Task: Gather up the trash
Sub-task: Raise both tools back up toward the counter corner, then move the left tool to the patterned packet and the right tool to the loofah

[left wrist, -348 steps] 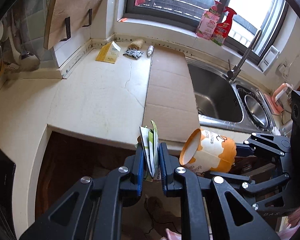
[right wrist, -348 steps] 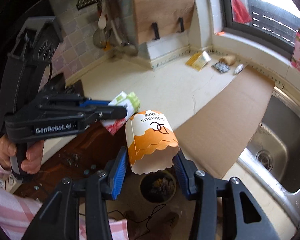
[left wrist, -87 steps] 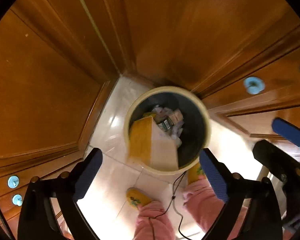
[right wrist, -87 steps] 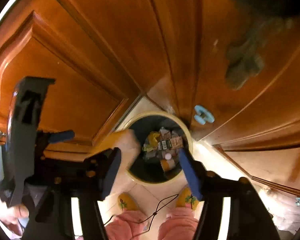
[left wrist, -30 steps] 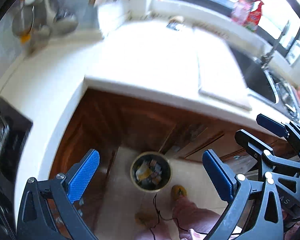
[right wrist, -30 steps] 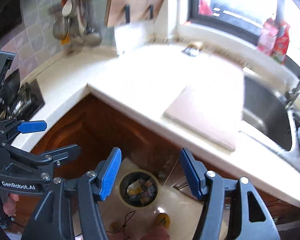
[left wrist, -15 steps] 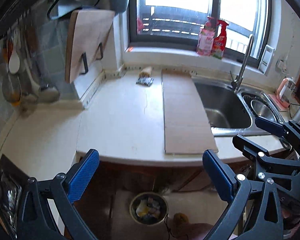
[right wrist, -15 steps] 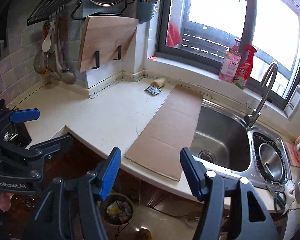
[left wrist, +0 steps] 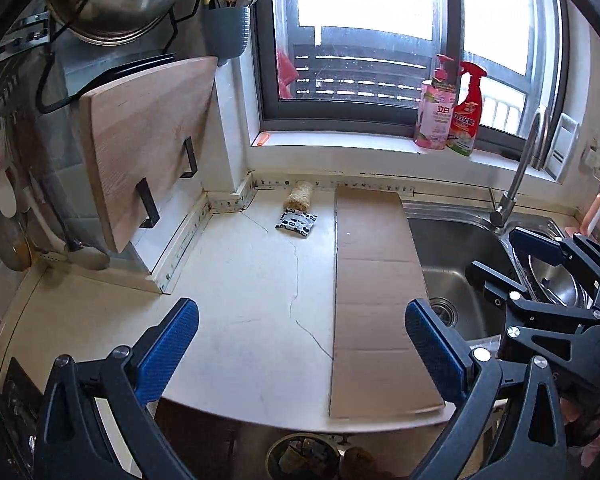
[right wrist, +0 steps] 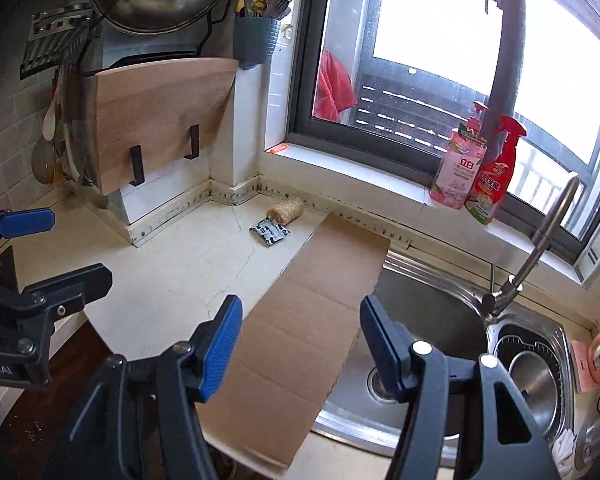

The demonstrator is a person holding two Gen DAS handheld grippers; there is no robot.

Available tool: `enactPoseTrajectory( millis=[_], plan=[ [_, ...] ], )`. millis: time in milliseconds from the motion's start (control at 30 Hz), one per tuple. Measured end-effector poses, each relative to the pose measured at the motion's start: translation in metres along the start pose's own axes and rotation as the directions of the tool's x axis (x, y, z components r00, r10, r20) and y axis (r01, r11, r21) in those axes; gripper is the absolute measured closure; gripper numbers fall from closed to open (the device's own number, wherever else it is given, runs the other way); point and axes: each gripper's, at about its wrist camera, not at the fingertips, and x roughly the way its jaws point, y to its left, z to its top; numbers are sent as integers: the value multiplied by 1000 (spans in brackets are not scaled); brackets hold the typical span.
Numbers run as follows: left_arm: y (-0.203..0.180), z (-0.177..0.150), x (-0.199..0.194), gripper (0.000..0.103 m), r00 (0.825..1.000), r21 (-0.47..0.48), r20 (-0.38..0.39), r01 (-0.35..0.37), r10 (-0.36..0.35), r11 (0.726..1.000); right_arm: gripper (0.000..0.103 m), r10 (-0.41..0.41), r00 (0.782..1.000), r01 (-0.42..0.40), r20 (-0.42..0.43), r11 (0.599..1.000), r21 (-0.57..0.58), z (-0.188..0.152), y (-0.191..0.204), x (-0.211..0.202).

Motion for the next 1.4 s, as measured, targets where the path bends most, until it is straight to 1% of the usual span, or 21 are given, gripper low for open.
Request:
enactPoseTrajectory(
  millis=[100,267,333,400,500,567,667,767,867,967,1033,1167,1200,1233,1267,1333,1367,1400],
  plan=[
    [-5,28,36,1,1000,5,-18,-23,23,1000,41,16,1000,-16,-4,1000,-12,23,-22,34],
    [-10,65,100,1,995,21,-81,-62,64,998,41,61,997,-61,-39,998,-4,54,-53,97],
    [-8,78,126,1,990,23,-98,-97,99,995,41,90,994,-90,-61,996,12,63,-63,121],
    [-4,86,148,1,985,15,-128,-111,112,994,41,136,986,-133,-94,990,37,73,-75,148],
    [7,99,186,1,979,-19,-174,-115,110,993,42,208,967,-196,-148,977,88,83,-90,189],
    [12,104,210,1,976,-44,-203,-95,84,995,42,255,949,-235,-185,964,122,88,-97,217],
    [19,108,247,1,966,-84,-255,-52,29,995,42,306,925,-273,-224,947,168,92,-102,252],
    [21,108,288,1,957,-102,-291,-49,18,994,42,343,904,-294,-253,932,213,97,-104,281],
    [19,107,324,1,948,-85,-317,-60,30,995,42,360,893,-295,-271,921,254,101,-104,310],
    [17,109,356,1,939,-88,-343,-44,11,995,42,380,883,-298,-274,907,298,105,-106,335],
    [15,110,377,1,935,-85,-354,-45,12,995,42,385,881,-289,-276,899,329,106,-107,350],
    [11,110,417,1,920,-86,-391,-59,21,995,42,416,868,-291,-270,868,403,106,-111,372],
    [10,109,426,6,916,-89,-400,-63,22,994,43,422,866,-292,-267,862,414,105,-113,375],
    [11,107,434,14,913,-98,-408,-65,20,993,43,424,865,-291,-267,859,421,105,-113,378],
    [11,106,441,17,908,-112,-418,-61,8,992,43,428,863,-292,-266,855,428,105,-113,381],
    [13,103,455,31,903,-139,-429,-58,-7,989,43,431,862,-293,-267,853,433,105,-112,384],
    [14,102,459,32,905,-152,-426,-53,-17,987,43,432,861,-293,-267,852,434,105,-111,386],
    [15,102,460,34,911,-163,-412,-50,-22,985,43,434,860,-294,-268,851,434,106,-111,388]
  ],
)
